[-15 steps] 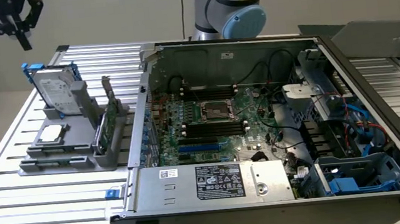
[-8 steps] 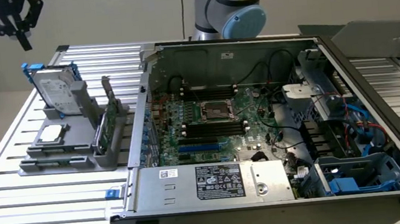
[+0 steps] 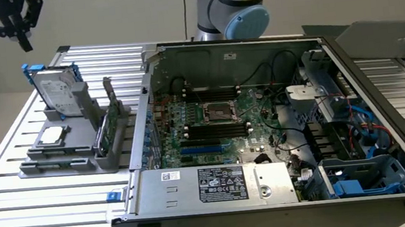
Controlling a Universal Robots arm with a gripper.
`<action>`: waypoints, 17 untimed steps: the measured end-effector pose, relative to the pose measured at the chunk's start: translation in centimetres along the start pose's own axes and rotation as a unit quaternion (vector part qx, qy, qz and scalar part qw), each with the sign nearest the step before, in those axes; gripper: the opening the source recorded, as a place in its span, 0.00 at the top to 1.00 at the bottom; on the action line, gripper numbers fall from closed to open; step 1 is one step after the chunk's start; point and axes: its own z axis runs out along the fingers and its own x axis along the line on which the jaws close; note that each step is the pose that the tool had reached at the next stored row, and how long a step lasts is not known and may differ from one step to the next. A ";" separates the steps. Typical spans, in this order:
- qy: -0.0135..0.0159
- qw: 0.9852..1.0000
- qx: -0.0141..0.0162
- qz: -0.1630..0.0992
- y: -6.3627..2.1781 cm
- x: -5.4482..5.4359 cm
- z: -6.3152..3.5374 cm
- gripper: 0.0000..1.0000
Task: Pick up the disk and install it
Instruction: 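Pick up the disk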
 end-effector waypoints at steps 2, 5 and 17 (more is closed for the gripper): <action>0.001 1.000 0.001 -0.018 0.00 0.0 0.01 0.89; 0.002 0.999 0.002 -0.046 0.00 0.0 0.06 0.89; 0.003 0.988 0.003 -0.154 -0.02 0.0 0.57 0.89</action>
